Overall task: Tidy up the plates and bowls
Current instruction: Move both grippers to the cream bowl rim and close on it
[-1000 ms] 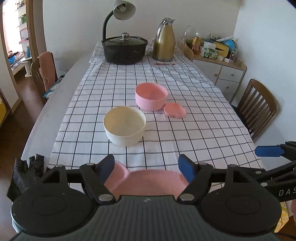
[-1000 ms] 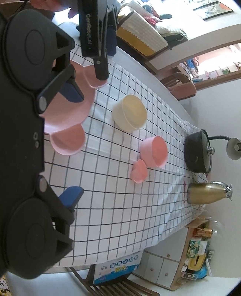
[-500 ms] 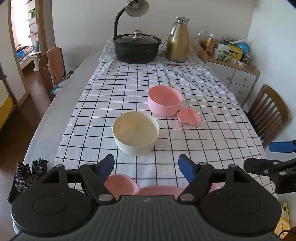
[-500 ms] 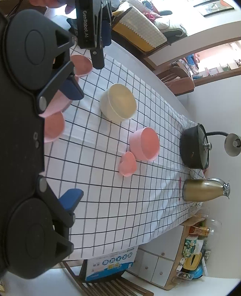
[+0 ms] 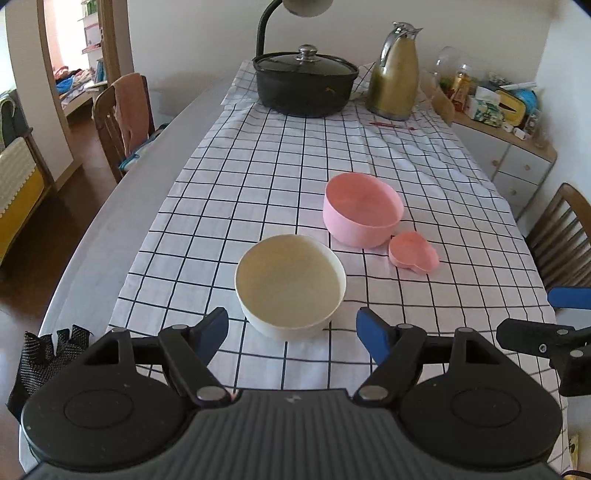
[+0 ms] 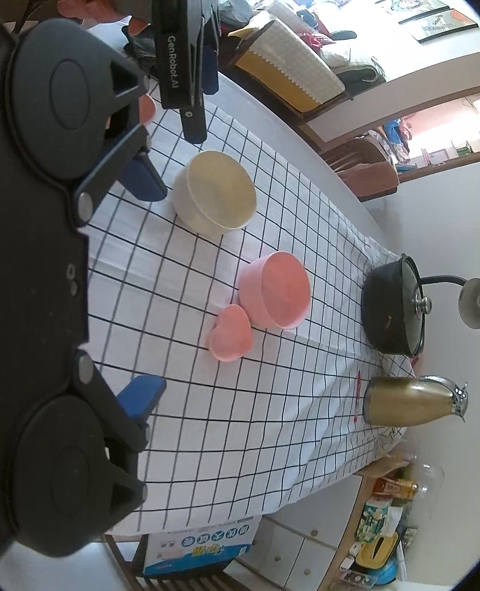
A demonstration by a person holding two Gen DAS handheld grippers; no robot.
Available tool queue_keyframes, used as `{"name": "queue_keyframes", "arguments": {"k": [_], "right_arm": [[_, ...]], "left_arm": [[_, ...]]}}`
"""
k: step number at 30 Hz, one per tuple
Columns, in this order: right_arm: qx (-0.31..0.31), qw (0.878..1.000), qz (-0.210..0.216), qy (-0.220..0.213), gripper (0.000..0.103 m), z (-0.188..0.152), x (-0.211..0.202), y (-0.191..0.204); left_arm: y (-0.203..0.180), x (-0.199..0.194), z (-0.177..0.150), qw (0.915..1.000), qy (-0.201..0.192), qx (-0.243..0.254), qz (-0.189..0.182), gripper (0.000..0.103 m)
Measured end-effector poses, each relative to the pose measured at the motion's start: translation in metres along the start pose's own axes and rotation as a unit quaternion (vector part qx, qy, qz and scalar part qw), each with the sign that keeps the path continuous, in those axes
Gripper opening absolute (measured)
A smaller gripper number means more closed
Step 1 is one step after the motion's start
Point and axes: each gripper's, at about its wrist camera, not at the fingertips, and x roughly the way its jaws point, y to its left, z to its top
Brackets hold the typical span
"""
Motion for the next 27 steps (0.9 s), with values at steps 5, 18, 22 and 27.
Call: {"name": "queue_keyframes", "arguments": {"k": [5,18,22,27], "right_arm": [[-0.009,1.000,0.006,0.007,0.099,0.012,0.015,-0.009],[-0.028,0.998,0.052,0.038,0.088,0.047,0.070,-0.004],[-0.022,0.995,0.074,0.065,0.082,0.053,0.097,0.006],[-0.028,0.992,0.081,0.096,0.074,0.053,0.129,0.022]], "left_arm": [[-0.003,0.012,0.008,0.9999,0.002,-0.008,0.007,0.076],[0.007,0.056,0.030,0.9984,0.024,-0.038,0.034,0.076],[0.025,0.076,0.032,0.9960,0.043,-0.070,0.037,0.075],[0.037,0.092,0.030,0.9939,0.057,-0.090,0.026,0.065]]}}
